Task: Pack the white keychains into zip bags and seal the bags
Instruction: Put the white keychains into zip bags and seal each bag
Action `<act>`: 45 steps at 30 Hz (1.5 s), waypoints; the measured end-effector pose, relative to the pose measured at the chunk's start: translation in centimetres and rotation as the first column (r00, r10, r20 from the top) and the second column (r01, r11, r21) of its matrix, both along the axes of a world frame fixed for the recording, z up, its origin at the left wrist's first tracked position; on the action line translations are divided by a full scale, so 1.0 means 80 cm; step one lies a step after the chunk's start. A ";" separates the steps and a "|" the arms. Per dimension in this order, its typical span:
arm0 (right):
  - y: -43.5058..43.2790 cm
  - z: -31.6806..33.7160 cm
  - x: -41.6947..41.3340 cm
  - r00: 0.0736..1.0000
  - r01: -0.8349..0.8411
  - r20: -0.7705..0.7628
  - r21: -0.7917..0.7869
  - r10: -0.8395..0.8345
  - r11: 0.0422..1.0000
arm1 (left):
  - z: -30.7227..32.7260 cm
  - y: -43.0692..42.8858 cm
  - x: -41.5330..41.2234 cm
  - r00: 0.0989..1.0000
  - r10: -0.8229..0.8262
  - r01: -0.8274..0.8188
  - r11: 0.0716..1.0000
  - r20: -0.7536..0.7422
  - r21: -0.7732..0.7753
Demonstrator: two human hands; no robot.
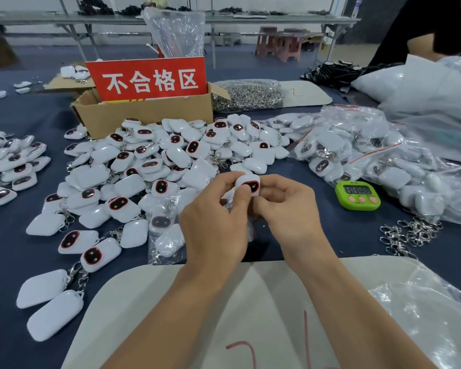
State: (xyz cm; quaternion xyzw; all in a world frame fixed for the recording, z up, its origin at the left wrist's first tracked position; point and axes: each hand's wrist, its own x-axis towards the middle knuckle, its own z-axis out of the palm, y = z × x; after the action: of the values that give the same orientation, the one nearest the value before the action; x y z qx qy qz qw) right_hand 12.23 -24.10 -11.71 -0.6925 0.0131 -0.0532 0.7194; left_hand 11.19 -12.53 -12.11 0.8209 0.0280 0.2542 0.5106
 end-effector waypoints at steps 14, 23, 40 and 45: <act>-0.015 0.001 0.008 0.977 0.164 0.153 -0.116 -0.145 0.980 | -0.009 0.008 0.007 0.989 0.101 -0.066 0.957 -0.110 0.282; -0.019 0.015 0.006 0.992 0.066 -0.116 0.128 -0.051 0.990 | -0.012 0.005 0.004 0.969 -0.246 0.240 0.965 0.039 0.109; -0.030 -0.004 0.017 0.927 0.346 -0.119 -0.094 -0.355 0.934 | -0.014 -0.001 0.010 0.939 0.210 0.028 0.745 -0.274 0.666; -0.024 -0.010 0.018 0.938 0.293 -0.127 -0.206 -0.322 0.934 | -0.015 0.000 0.010 0.960 0.069 0.098 0.824 -0.270 0.558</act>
State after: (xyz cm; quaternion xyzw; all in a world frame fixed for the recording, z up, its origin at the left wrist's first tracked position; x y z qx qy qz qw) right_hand 13.65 -26.02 -12.53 -0.7472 0.1736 -0.1113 0.6318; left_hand 11.95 -12.49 -13.33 0.9628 0.0166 0.1291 0.2370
